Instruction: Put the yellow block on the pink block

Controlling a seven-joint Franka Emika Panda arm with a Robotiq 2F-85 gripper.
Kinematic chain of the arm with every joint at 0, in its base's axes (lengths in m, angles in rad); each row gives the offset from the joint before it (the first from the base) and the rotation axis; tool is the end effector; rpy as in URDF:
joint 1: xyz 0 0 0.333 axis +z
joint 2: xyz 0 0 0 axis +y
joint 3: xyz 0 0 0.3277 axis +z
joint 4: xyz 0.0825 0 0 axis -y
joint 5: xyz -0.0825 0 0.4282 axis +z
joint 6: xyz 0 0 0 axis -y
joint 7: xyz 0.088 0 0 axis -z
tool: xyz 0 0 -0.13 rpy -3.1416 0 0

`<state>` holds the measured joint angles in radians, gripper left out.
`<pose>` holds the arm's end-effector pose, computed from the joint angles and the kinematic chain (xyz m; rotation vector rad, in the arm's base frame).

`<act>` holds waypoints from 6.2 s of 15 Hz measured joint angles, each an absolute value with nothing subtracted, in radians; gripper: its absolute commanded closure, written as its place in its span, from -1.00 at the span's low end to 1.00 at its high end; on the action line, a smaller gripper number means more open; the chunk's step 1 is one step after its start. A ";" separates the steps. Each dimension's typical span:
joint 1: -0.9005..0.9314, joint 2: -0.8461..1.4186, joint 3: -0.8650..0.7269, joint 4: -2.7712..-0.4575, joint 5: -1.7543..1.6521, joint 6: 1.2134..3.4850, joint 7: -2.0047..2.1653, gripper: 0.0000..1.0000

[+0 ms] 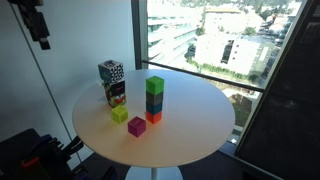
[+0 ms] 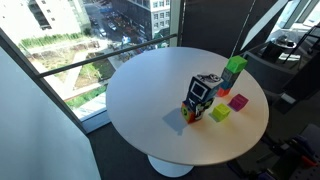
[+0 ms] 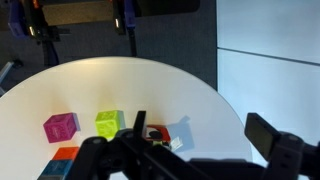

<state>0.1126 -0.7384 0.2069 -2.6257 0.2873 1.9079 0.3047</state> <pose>0.3421 0.1371 0.4428 -3.0029 0.1967 0.0330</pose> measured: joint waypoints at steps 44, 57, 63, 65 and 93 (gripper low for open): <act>-0.018 -0.273 0.007 -2.481 0.104 2.139 0.080 -1.00; -0.018 -0.201 -0.013 -2.601 0.104 2.390 -0.002 -1.00; -0.018 -0.201 -0.013 -2.601 0.104 2.390 -0.002 -1.00; -0.017 -0.195 -0.013 -2.601 0.104 2.390 -0.001 -1.00; -0.012 0.153 0.026 -2.584 0.127 2.730 -0.029 -1.00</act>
